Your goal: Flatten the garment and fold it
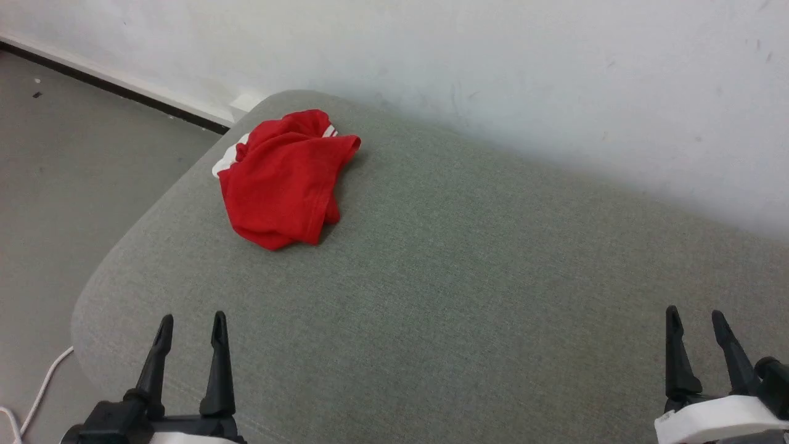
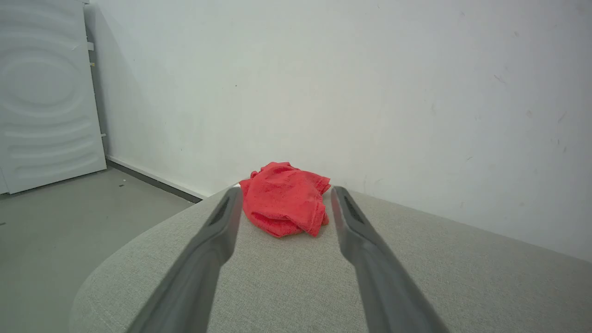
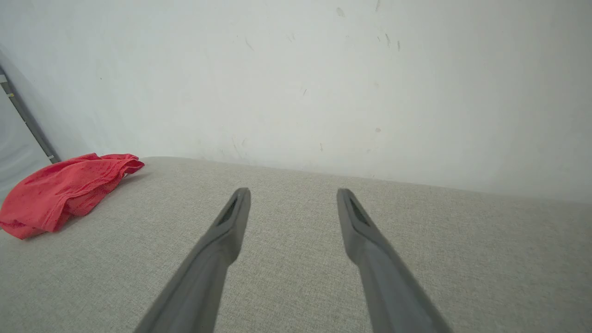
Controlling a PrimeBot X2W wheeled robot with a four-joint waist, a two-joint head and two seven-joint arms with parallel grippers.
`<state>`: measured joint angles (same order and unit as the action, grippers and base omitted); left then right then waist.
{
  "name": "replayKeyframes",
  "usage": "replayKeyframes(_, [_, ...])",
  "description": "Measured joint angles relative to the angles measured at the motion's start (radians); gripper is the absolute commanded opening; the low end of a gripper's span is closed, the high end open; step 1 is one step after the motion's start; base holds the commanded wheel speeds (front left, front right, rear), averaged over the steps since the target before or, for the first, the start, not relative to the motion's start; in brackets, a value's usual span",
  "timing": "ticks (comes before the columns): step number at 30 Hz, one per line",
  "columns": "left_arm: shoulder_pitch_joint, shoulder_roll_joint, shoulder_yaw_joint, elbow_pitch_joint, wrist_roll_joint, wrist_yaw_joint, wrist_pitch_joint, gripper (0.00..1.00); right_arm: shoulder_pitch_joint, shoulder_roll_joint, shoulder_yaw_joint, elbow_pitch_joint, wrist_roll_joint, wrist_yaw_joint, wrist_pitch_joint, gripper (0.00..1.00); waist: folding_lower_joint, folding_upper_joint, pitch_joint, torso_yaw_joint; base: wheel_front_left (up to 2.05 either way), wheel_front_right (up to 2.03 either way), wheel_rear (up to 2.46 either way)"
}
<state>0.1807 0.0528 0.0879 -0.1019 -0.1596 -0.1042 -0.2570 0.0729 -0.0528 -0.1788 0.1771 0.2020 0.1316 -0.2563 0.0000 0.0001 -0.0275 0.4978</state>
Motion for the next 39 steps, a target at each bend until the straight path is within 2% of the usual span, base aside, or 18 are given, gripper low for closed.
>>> replayKeyframes(9, [-0.112, 0.034, -0.026, -0.066, 0.009, -0.002, 0.023, 1.00, -0.003, 0.000, -0.006, -0.011, -0.020, 0.000, 0.000, 1.00, 0.0001, 0.0000, 0.047, -0.013, 0.00, 0.00, 0.00])
replayKeyframes(12, [-0.197, 0.050, -0.024, -0.087, -0.016, -0.008, 0.052, 1.00, -0.009, 0.000, -0.012, -0.017, -0.032, 0.000, -0.001, 1.00, 0.0001, 0.0000, 0.071, -0.017, 0.00, 0.00, 0.00])
replayKeyframes(18, [-0.403, 0.118, -0.014, -0.069, -0.049, -0.010, 0.110, 1.00, -0.038, 0.001, -0.013, -0.031, -0.057, 0.000, -0.001, 1.00, 0.0002, -0.0001, 0.128, -0.029, 0.00, 0.00, 0.00])
replayKeyframes(24, [-0.595, 0.170, 0.022, 0.030, -0.092, -0.008, 0.190, 1.00, -0.076, 0.001, -0.012, -0.063, -0.092, 0.000, -0.001, 1.00, 0.0002, -0.0001, 0.194, -0.050, 0.00, 0.00, 0.00])
replayKeyframes(31, [-0.785, 0.262, 0.038, 0.219, -0.123, -0.008, 0.325, 1.00, -0.114, 0.001, -0.012, -0.126, -0.134, 0.000, -0.001, 1.00, 0.0003, -0.0001, 0.273, -0.091, 0.00, 0.00, 0.00])
replayKeyframes(36, [-0.883, 0.334, -0.015, 0.361, -0.137, -0.012, 0.419, 1.00, -0.120, 0.001, -0.010, -0.158, -0.155, 0.000, 0.000, 1.00, 0.0003, -0.0001, 0.327, -0.121, 0.00, 0.00, 0.00])
replayKeyframes(39, [-0.923, 0.356, -0.051, 0.452, -0.175, -0.019, 0.500, 1.00, -0.130, 0.001, -0.007, -0.179, -0.161, 0.000, 0.003, 1.00, 0.0002, 0.0000, 0.354, -0.140, 0.00, 0.00, 0.00])
